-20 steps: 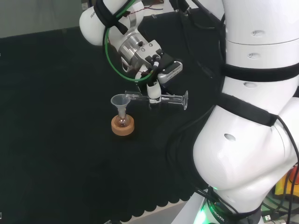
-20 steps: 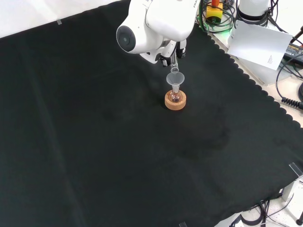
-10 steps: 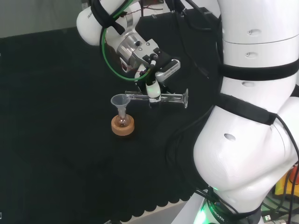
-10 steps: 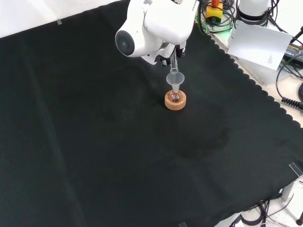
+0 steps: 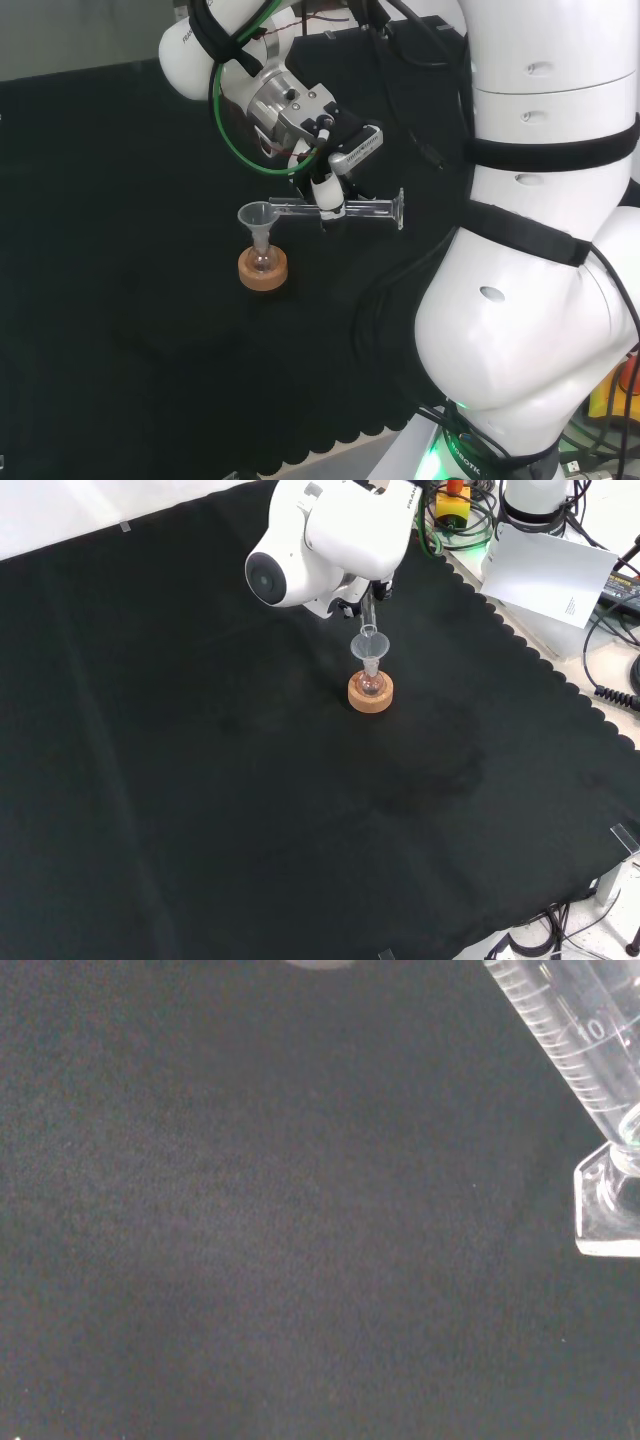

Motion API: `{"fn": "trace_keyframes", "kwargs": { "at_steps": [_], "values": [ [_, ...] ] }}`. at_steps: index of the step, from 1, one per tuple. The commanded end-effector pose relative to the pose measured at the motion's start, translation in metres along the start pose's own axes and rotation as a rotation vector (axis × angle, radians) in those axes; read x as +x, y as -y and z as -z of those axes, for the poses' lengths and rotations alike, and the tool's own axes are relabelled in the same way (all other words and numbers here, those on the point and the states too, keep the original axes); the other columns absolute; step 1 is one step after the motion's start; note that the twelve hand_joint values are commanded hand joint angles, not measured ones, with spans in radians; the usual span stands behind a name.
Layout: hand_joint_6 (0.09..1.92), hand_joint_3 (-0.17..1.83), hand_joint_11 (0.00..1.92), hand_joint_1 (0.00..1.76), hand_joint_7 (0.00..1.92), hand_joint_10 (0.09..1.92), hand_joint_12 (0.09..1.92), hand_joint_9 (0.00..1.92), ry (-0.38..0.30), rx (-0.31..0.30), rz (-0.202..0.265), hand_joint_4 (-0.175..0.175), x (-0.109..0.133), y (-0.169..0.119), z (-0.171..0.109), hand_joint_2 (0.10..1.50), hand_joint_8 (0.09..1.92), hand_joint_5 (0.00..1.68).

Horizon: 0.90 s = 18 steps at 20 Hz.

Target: Pour the water from the graduated cylinder into the round-bottom flask.

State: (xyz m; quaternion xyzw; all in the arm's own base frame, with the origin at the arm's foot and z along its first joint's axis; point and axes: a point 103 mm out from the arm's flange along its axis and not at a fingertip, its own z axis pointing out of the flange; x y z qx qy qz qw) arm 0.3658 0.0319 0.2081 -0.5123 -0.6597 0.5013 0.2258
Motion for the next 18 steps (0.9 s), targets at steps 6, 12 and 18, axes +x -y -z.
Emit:
{"fn": "trace_keyframes", "kwargs": {
  "at_steps": [6,12,18],
  "values": [
    [1.04,-0.02,1.43,1.15,1.41,0.09,0.6,1.54,-0.002,0.008,-0.014,-0.175,-0.002,0.0027,0.0019,1.14,0.14,0.97],
    [1.04,-0.02,1.43,1.15,1.41,0.09,0.6,1.54,0.0,0.008,-0.021,-0.175,-0.0027,0.0036,0.0023,1.14,0.14,0.97],
    [1.04,-0.02,1.43,1.15,1.41,0.09,0.6,1.54,0.003,0.011,-0.022,-0.175,-0.0045,0.0041,0.0031,1.14,0.14,0.97]
  ]
}}
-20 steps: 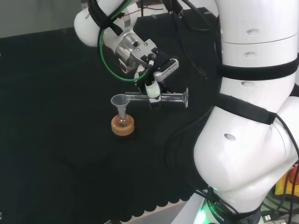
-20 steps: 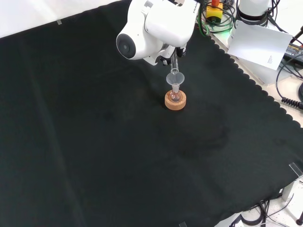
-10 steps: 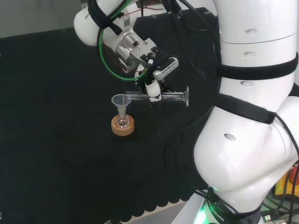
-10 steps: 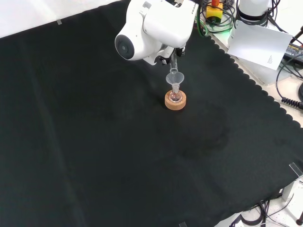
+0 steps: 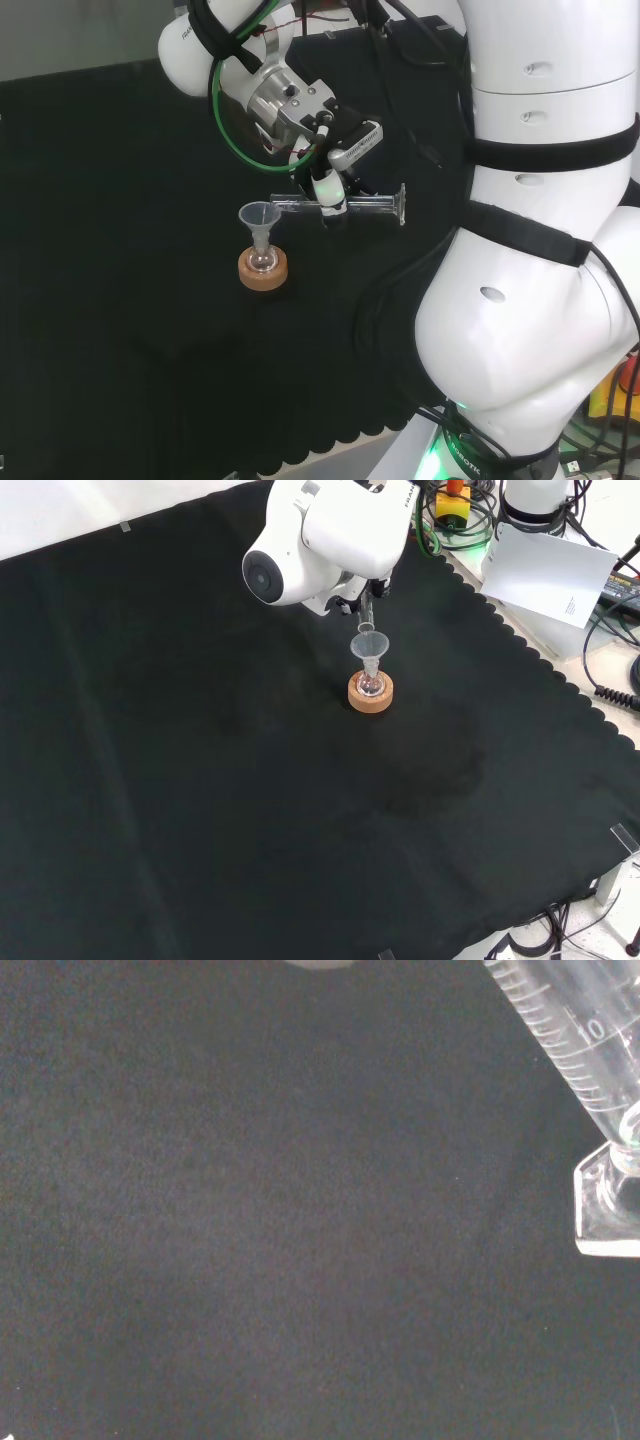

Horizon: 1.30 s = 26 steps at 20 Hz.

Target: Pour the water from the graduated cylinder into the round-bottom flask.

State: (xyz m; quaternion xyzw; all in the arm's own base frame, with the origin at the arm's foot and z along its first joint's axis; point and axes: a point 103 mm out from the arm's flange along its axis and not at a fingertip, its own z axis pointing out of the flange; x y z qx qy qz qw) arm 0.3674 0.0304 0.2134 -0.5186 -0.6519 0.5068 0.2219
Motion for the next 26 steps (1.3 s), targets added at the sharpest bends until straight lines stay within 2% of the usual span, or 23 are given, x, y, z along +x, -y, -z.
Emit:
{"fn": "trace_keyframes", "kwargs": {
  "at_steps": [1,18,22,26],
  "values": [
    [1.04,-0.02,1.43,1.15,1.41,0.09,0.6,1.54,0.005,0.003,0.0,-0.175,-0.0021,0.0003,0.0009,1.14,0.14,0.97],
    [1.04,-0.02,1.43,1.15,1.42,0.09,0.6,1.54,0.011,-0.017,0.008,-0.175,0.0,0.0032,0.0048,1.14,0.13,0.97],
    [1.04,-0.02,1.43,1.15,1.42,0.09,0.6,1.54,-0.003,-0.064,0.028,-0.175,0.0023,0.0057,0.0049,1.14,0.13,0.97],
    [1.04,-0.02,1.43,1.15,1.42,0.09,0.6,1.54,-0.045,-0.152,0.073,-0.175,-0.002,0.0102,0.0014,1.14,0.13,0.97]
  ]
}}
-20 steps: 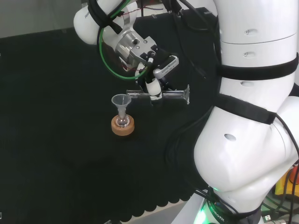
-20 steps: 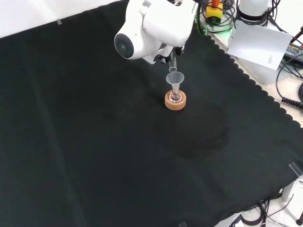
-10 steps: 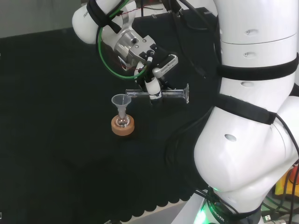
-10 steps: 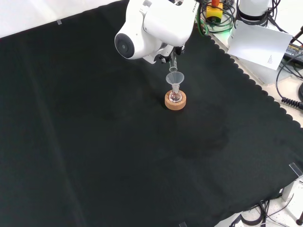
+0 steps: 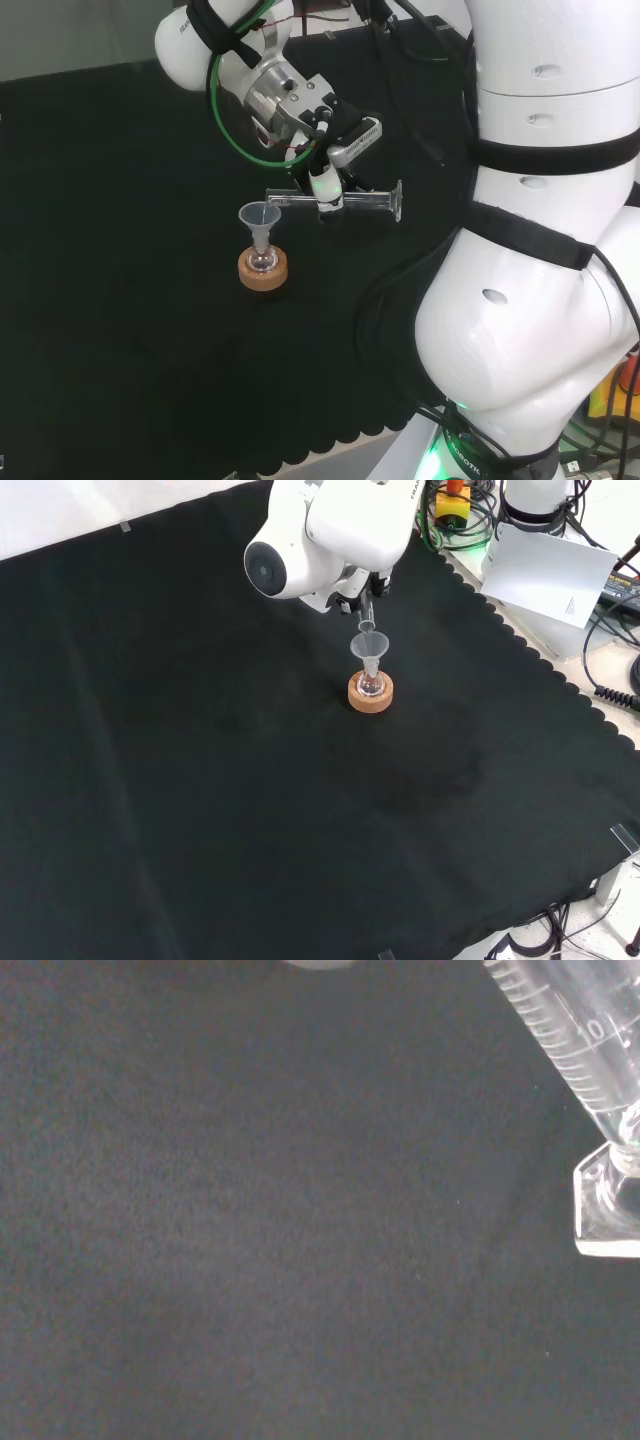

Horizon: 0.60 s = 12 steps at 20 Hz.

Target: Pour the water from the graduated cylinder into the round-bottom flask.

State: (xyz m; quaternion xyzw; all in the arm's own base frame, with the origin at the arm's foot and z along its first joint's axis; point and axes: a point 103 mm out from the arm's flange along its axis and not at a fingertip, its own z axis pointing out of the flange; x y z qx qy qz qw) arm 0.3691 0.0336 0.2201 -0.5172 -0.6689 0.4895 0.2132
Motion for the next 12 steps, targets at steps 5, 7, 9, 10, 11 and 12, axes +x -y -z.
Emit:
{"fn": "trace_keyframes", "kwargs": {
  "at_steps": [5,7,9,10,11,12],
  "values": [
    [1.04,-0.02,1.43,1.15,1.42,0.09,0.6,1.54,-0.108,-0.174,0.114,-0.175,-0.01,0.008,-0.009,1.14,0.13,0.97],
    [1.04,-0.02,1.43,1.15,1.41,0.09,0.6,1.54,-0.119,-0.204,0.126,-0.175,-0.013,0.009,-0.011,1.14,0.13,0.97],
    [1.04,-0.02,1.43,1.15,1.41,0.09,0.6,1.54,-0.146,-0.244,0.149,-0.175,-0.017,0.009,-0.013,1.14,0.13,0.97],
    [1.04,-0.02,1.43,1.15,1.41,0.09,0.6,1.54,-0.159,-0.26,0.16,-0.175,-0.019,0.009,-0.013,1.14,0.13,0.97],
    [1.04,-0.02,1.43,1.15,1.41,0.09,0.6,1.54,-0.172,-0.276,0.169,-0.175,-0.02,0.008,-0.013,1.14,0.13,0.97],
    [1.04,-0.02,1.43,1.15,1.41,0.09,0.6,1.54,-0.187,-0.29,0.185,-0.175,-0.021,0.008,-0.013,1.14,0.13,0.97]
  ]
}}
